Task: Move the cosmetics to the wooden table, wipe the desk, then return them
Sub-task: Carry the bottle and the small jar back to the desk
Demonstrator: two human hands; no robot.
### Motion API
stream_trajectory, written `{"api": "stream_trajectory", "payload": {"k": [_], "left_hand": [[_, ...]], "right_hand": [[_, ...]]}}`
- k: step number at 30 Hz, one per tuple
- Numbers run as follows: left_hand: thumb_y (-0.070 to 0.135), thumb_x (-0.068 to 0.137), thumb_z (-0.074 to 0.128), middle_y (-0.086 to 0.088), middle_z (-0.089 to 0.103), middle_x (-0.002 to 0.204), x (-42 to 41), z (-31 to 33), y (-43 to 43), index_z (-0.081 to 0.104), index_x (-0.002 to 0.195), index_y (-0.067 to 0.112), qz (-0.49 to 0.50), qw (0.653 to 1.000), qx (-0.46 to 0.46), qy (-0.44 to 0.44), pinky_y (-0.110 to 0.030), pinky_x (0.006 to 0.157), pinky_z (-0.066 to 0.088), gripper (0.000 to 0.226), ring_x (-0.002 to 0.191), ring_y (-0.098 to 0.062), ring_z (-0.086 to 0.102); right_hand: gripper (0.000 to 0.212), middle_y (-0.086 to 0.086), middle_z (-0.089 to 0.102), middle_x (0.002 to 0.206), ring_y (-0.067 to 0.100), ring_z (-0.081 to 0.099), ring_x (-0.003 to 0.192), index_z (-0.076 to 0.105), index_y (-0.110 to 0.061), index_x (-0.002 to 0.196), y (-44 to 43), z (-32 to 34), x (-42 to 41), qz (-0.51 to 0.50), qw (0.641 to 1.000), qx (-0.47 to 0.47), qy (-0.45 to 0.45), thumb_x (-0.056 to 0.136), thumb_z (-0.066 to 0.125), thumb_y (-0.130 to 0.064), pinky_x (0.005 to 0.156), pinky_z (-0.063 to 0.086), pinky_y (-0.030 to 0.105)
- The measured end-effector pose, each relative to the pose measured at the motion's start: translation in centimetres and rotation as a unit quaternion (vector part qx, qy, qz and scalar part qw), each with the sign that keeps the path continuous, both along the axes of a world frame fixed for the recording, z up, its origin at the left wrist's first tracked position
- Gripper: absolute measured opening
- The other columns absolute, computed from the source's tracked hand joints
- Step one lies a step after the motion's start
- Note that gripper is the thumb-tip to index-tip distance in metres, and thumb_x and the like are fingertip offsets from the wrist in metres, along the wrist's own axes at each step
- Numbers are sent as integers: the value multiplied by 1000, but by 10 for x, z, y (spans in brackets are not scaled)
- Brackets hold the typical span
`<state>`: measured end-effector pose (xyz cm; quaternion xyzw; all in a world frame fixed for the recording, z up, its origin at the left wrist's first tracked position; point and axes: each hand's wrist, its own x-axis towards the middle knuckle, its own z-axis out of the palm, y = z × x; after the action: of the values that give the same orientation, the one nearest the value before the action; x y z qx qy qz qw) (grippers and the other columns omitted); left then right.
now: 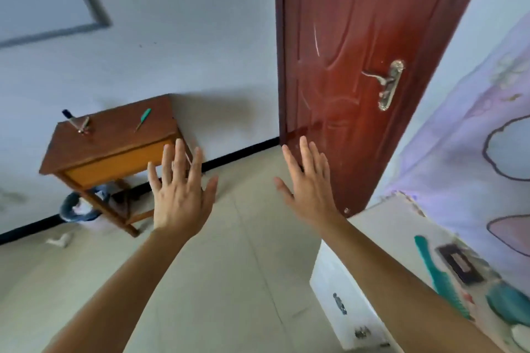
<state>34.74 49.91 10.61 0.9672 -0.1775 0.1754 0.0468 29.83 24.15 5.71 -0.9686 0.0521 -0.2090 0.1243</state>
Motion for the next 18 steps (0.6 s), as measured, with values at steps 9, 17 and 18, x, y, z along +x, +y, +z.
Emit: {"api": "stream_trajectory", "payload": {"k": [9, 17, 18], "left_hand": [[58, 98, 22, -14, 5, 163, 85, 29, 209, 21, 154, 19, 112, 993, -21, -35, -59, 118, 3, 69, 150, -32, -1], [56, 96, 21, -15, 9, 162, 183, 15, 285, 24, 153, 18, 158, 987, -30, -15, -59, 118, 4, 69, 150, -32, 2], [55, 96, 21, -16, 10, 162, 201, 10, 290, 25, 153, 18, 157, 987, -31, -13, -60, 117, 6, 69, 149, -33, 4]], "right_hand": [[69, 10, -9, 165, 32, -2, 151, 8, -28, 157, 213, 33, 159, 133, 991, -23, -14, 100, 32, -59, 121, 4, 47], [70, 10, -5, 165, 32, 4, 151, 12, -27, 157, 298, 21, 278, 192, 981, -13, -14, 98, 40, -53, 120, 8, 45], [70, 10, -4, 165, 32, 5, 151, 12, -27, 157, 303, 16, 298, 194, 981, -12, -14, 98, 41, -53, 120, 9, 46]]}}
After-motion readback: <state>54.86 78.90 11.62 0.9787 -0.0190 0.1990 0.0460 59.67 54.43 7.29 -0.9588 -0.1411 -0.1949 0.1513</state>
